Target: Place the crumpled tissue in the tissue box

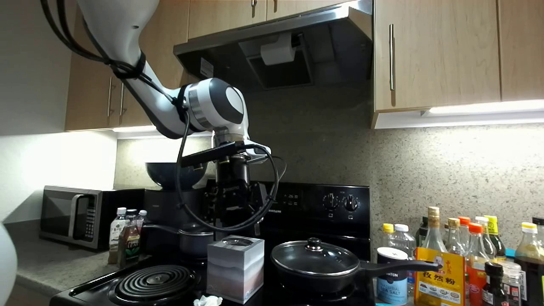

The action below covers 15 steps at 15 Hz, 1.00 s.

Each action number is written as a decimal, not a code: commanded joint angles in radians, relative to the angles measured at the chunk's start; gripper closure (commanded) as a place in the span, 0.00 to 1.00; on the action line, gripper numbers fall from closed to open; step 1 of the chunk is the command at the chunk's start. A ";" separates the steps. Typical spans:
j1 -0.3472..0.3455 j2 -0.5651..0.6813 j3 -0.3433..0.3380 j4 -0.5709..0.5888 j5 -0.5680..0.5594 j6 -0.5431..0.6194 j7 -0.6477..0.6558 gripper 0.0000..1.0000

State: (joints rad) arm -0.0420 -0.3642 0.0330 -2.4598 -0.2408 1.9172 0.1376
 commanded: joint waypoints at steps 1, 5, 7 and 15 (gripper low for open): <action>0.028 0.040 -0.021 -0.002 0.072 -0.006 -0.078 0.00; 0.073 0.117 -0.042 -0.028 0.300 0.048 -0.156 0.00; 0.078 0.143 -0.030 -0.041 0.341 0.095 -0.143 0.00; 0.067 0.135 -0.018 -0.044 0.303 0.122 -0.093 0.00</action>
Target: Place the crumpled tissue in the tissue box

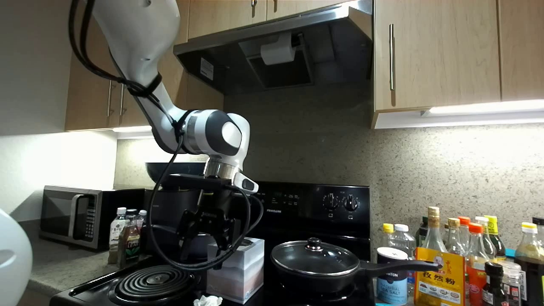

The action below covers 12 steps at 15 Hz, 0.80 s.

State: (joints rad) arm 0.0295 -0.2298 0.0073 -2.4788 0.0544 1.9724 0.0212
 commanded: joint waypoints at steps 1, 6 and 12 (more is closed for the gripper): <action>-0.004 0.008 0.012 -0.042 0.002 0.125 0.038 0.00; -0.028 0.064 0.029 -0.106 -0.093 0.355 0.193 0.00; -0.015 0.086 0.019 -0.087 -0.074 0.324 0.160 0.00</action>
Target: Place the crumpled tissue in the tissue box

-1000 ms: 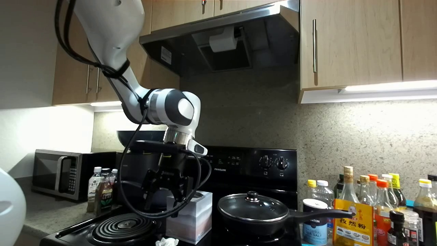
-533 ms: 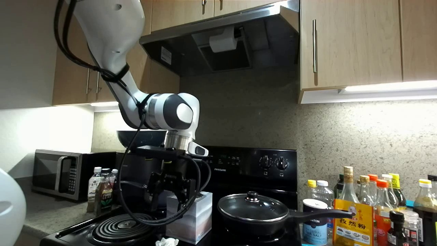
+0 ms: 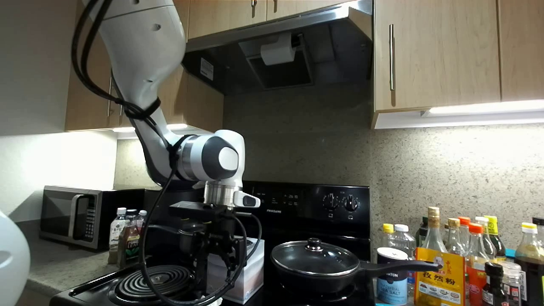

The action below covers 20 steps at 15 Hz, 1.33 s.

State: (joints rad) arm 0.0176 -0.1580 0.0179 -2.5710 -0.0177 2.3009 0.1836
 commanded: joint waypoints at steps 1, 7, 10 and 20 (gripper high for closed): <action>-0.003 0.026 0.013 0.009 -0.016 -0.004 0.008 0.00; 0.006 0.065 0.024 0.026 -0.012 -0.027 -0.002 0.00; 0.017 0.088 0.035 0.039 -0.016 -0.042 -0.010 0.26; 0.028 0.120 0.036 0.068 -0.013 -0.069 -0.002 0.44</action>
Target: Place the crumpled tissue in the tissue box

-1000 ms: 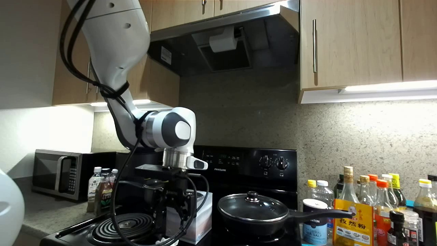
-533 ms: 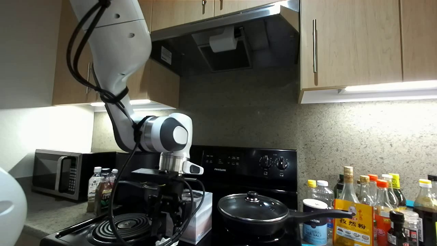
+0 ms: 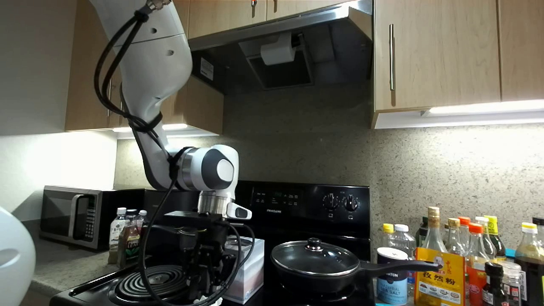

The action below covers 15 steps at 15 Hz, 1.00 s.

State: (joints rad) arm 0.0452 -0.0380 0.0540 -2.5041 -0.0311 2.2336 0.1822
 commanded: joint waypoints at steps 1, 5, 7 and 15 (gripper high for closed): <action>0.000 0.000 0.000 0.001 0.000 -0.002 0.000 0.38; 0.000 0.017 0.000 0.002 0.002 0.029 0.004 0.00; 0.002 0.035 0.001 0.009 -0.007 0.041 0.013 0.00; 0.005 0.111 -0.002 0.051 -0.006 0.032 0.008 0.38</action>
State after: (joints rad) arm 0.0452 0.0396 0.0539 -2.4746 -0.0311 2.2605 0.1824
